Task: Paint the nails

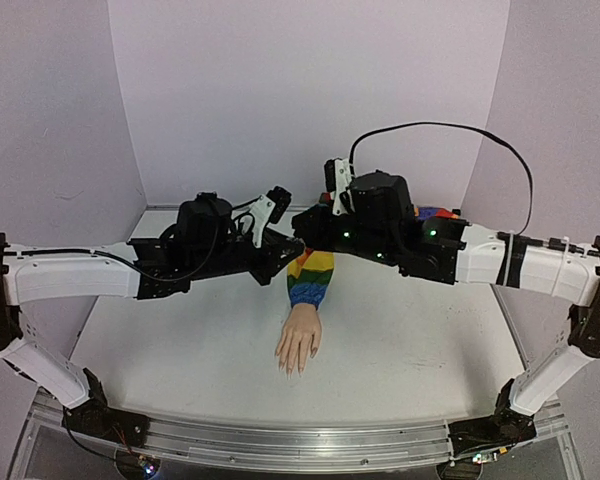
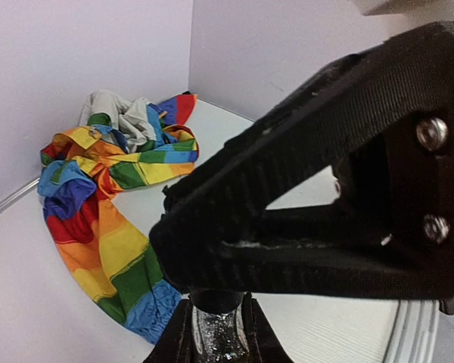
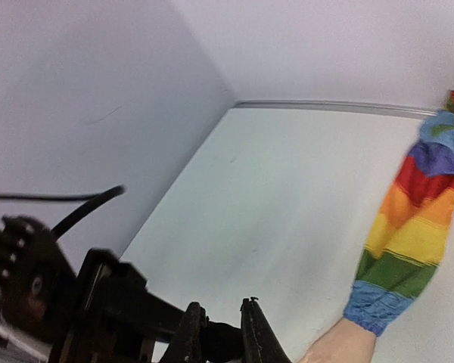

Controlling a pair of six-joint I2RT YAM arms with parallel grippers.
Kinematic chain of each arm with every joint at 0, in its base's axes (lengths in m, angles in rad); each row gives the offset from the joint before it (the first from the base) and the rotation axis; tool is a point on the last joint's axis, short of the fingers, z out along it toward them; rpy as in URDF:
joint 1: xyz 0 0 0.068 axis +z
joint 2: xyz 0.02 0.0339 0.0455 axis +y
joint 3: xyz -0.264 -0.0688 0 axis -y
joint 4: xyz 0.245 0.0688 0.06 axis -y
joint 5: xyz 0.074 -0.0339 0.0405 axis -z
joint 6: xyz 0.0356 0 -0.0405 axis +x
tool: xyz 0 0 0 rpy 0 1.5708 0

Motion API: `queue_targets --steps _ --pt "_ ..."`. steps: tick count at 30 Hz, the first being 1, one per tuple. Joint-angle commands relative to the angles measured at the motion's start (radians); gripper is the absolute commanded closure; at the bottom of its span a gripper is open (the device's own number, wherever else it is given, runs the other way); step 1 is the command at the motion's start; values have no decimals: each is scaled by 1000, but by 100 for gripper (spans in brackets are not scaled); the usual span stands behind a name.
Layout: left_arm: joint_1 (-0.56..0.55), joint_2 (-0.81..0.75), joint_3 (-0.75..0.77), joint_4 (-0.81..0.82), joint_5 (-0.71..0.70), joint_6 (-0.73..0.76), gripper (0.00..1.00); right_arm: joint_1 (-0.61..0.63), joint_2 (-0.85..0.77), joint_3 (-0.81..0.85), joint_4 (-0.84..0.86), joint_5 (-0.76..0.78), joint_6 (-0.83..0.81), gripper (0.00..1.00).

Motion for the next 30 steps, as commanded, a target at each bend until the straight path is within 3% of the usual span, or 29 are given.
queue_targets --steps 1,5,10,13,17,20,22,26,30 --pt "58 46 124 253 -396 7 100 158 84 89 -191 327 188 100" --pt "56 48 89 256 -279 -17 100 164 115 142 -197 293 161 100" --pt "55 -21 -40 240 -75 -83 100 158 48 132 -152 196 -4 99" --pt "56 -74 -95 187 48 -123 100 132 6 143 -162 104 -53 84" --pt "56 -137 -125 119 192 -132 100 84 -64 127 -177 -78 -116 56" --pt "57 -169 -129 93 329 -133 100 14 -109 102 -178 -302 -147 35" --pt "59 -177 -119 75 421 -135 100 -46 -123 90 -173 -477 -152 27" --pt "58 -180 -90 69 628 -164 100 -83 -120 95 -162 -666 -197 23" --pt "59 -173 -52 70 778 -196 100 -87 -90 108 -106 -804 -189 37"
